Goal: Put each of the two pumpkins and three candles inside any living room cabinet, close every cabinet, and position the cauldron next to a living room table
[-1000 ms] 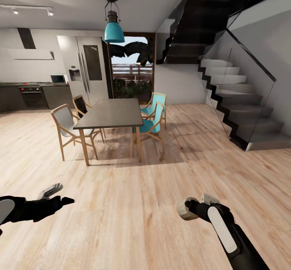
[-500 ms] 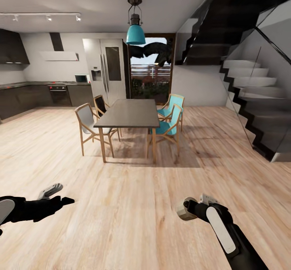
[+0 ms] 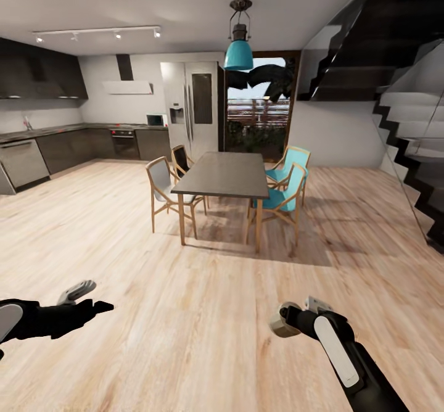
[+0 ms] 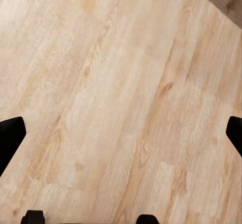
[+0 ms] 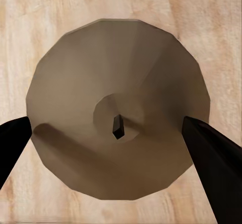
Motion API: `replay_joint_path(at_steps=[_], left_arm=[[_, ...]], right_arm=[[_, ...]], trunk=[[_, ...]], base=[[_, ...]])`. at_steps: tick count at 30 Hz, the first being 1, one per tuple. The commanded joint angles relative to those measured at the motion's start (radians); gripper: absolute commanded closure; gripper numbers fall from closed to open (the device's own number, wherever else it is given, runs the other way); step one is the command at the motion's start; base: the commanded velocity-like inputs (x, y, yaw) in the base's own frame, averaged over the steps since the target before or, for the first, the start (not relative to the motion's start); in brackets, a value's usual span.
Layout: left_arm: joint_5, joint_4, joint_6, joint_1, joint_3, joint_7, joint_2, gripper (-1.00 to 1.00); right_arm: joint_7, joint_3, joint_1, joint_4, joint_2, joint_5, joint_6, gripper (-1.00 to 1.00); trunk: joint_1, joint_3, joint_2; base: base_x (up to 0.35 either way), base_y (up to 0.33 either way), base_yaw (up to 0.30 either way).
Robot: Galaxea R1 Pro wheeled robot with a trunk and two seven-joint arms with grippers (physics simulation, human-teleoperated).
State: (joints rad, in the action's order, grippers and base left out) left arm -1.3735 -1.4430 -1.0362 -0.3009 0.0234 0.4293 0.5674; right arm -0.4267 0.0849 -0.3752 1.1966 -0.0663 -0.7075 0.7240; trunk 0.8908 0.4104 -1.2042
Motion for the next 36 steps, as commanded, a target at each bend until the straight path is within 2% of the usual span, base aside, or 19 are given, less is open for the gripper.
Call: replay_joint_path(at_steps=[1, 36], left_arm=[[-0.01, 0.0, -0.001, -0.001, 0.002, 0.011, 0.0, -1.0], [-0.009, 0.0, -0.001, -0.001, 0.004, 0.011, 0.002, -1.0]], right_arm=[[-0.01, 0.003, -0.001, 0.001, -0.001, -0.011, 0.0, 1.0], [-0.012, -0.006, 0.001, -0.007, -0.001, -0.014, 0.001, 1.0]], trunk=[[-0.004, -0.002, 0.006], [-0.138, -0.112, 0.251]], base=[[0.0, 0.0, 0.281], [0.0, 0.0, 0.281]])
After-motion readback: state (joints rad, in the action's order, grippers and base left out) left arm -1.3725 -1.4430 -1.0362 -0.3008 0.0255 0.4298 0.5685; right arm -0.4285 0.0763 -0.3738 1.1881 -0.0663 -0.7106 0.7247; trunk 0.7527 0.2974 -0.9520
